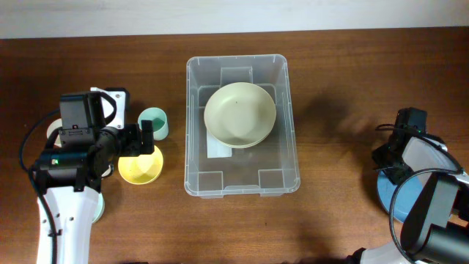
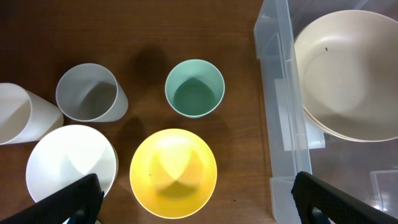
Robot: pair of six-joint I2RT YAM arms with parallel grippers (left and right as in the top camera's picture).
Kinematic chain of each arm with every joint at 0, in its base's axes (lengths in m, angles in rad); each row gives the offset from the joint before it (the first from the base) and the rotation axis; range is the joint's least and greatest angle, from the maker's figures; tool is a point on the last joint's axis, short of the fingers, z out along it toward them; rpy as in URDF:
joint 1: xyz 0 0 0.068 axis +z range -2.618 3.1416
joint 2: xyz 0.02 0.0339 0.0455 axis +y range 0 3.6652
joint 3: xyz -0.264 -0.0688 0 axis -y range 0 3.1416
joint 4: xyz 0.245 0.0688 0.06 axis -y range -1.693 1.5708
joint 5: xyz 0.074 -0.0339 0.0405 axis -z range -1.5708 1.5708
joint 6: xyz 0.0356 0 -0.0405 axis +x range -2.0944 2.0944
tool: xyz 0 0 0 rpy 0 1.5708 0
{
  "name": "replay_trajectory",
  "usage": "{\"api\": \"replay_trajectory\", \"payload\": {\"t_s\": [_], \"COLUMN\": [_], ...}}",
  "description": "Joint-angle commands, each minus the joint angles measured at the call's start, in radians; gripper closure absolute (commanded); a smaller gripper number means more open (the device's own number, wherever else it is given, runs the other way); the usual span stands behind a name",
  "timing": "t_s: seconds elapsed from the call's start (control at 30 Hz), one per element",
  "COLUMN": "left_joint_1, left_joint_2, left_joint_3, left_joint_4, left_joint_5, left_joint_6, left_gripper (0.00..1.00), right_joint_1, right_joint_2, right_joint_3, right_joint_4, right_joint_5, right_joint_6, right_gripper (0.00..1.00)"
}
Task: Pack container
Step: 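Grasp the blue bowl's rim with the right gripper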
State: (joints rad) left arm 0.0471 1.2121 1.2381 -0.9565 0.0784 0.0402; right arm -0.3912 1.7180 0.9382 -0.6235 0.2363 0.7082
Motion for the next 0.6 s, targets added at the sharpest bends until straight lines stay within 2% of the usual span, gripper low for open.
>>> {"api": "replay_trajectory", "payload": {"t_s": [0.0, 0.03, 0.23, 0.3, 0.5, 0.57], "left_joint_1": [0.002, 0.002, 0.002, 0.002, 0.002, 0.002], "left_joint_2": [0.002, 0.002, 0.002, 0.002, 0.002, 0.002], "left_joint_3": [0.018, 0.018, 0.018, 0.018, 0.018, 0.018], "left_joint_4": [0.002, 0.002, 0.002, 0.002, 0.002, 0.002], "left_joint_5": [0.002, 0.002, 0.002, 0.002, 0.002, 0.002], "left_joint_6": [-0.006, -0.006, -0.006, -0.006, -0.006, -0.006], "left_gripper": [0.01, 0.01, 0.01, 0.01, 0.01, 0.01], "right_joint_1": [0.005, 0.005, 0.005, 0.005, 0.005, 0.005], "right_joint_2": [-0.004, -0.004, -0.004, -0.004, -0.004, -0.005], "right_joint_3": [-0.008, -0.008, -0.008, -0.008, -0.007, -0.006], "right_joint_4": [0.001, 0.002, 0.004, 0.004, 0.012, 0.033], "right_joint_5": [0.003, 0.003, 0.003, 0.003, 0.003, -0.021], "right_joint_6": [0.003, 0.003, 0.003, 0.003, 0.003, -0.060], "right_gripper": [0.64, 0.69, 0.87, 0.96, 0.96, 0.96]}}
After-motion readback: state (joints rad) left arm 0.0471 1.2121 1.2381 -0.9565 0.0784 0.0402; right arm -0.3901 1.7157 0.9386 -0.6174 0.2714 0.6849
